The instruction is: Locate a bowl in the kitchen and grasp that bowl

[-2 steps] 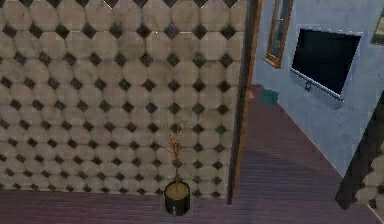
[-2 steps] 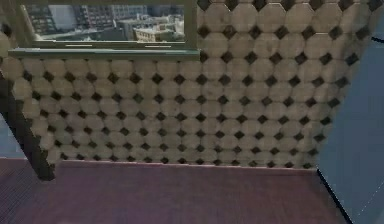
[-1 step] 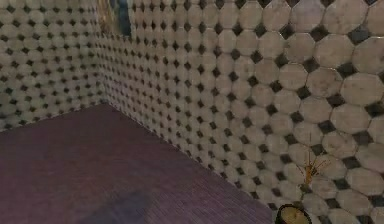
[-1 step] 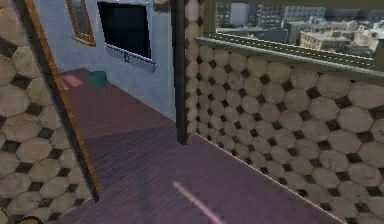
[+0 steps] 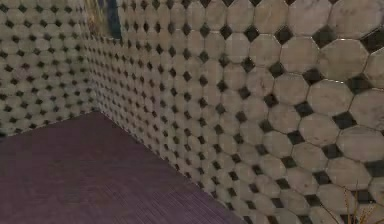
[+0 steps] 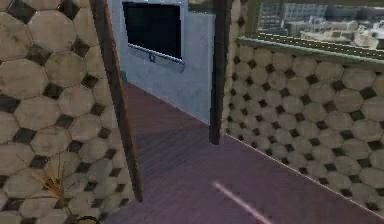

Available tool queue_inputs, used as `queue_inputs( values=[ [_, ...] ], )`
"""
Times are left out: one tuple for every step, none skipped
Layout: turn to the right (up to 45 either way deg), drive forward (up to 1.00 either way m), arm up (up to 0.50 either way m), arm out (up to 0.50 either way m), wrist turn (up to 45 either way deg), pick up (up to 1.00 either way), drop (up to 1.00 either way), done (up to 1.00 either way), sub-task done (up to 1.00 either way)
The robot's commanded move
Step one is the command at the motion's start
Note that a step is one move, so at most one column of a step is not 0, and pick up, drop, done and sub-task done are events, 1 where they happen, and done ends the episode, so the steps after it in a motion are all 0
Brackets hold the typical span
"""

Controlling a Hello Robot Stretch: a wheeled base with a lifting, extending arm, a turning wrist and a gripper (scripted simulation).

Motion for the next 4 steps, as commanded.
queue_inputs(
  values=[
    [-42.0,0.00,0.00,0.00,0.0,0.00,0.00,0.00,0.00],
    [0.0,1.00,0.00,0.00,0.0,0.00,0.00,0.00,0.00],
    [-12.0,0.00,0.00,0.00,0.0,0.00,0.00,0.00,0.00],
    [0.0,0.05,0.00,0.00,0.0,0.00,0.00,0.00,0.00]
  ],
)
